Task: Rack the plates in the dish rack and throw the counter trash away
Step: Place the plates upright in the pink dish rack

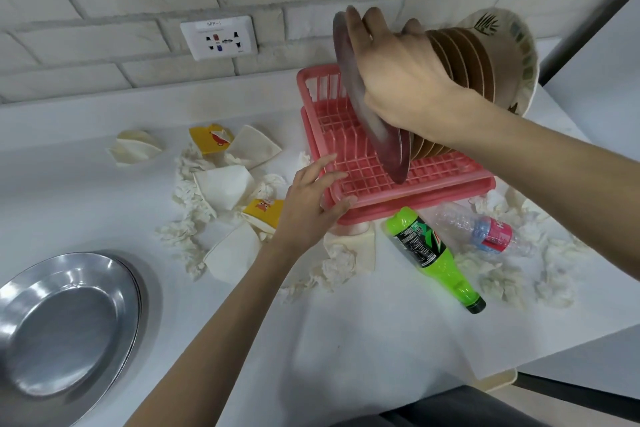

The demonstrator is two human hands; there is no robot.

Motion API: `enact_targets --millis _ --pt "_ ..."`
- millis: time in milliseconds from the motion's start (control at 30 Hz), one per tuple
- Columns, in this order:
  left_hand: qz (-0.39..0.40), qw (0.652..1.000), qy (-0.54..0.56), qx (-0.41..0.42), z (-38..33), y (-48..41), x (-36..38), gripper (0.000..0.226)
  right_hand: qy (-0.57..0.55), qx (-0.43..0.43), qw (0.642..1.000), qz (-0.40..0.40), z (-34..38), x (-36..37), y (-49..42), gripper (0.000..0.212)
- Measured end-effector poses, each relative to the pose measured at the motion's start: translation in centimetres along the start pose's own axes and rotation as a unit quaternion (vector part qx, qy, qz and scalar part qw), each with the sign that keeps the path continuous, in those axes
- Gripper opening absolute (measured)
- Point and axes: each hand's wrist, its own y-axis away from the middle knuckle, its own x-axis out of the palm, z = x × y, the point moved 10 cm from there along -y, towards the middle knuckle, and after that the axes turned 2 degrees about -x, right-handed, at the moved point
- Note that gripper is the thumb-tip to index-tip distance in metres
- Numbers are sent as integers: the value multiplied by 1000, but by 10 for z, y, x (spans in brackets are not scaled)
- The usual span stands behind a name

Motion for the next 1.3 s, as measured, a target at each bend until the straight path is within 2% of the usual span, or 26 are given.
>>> enact_targets --millis 267,567,733,1000,1300 --pt "1 1000 11 -3 1 0 2 44 48 -14 999 0 1 23 9 71" --pt "5 1000 15 -2 2 1 4 54 17 24 1000 6 -19 30 15 69" --pt "5 1000 14 -2 3 1 4 50 5 35 999 6 -31 20 15 71" --pt "0 1000 15 -2 4 1 4 45 10 34 999 20 -29 17 11 70" --pt "6 1000 6 1 4 1 6 53 18 12 999 36 -21 29 7 69"
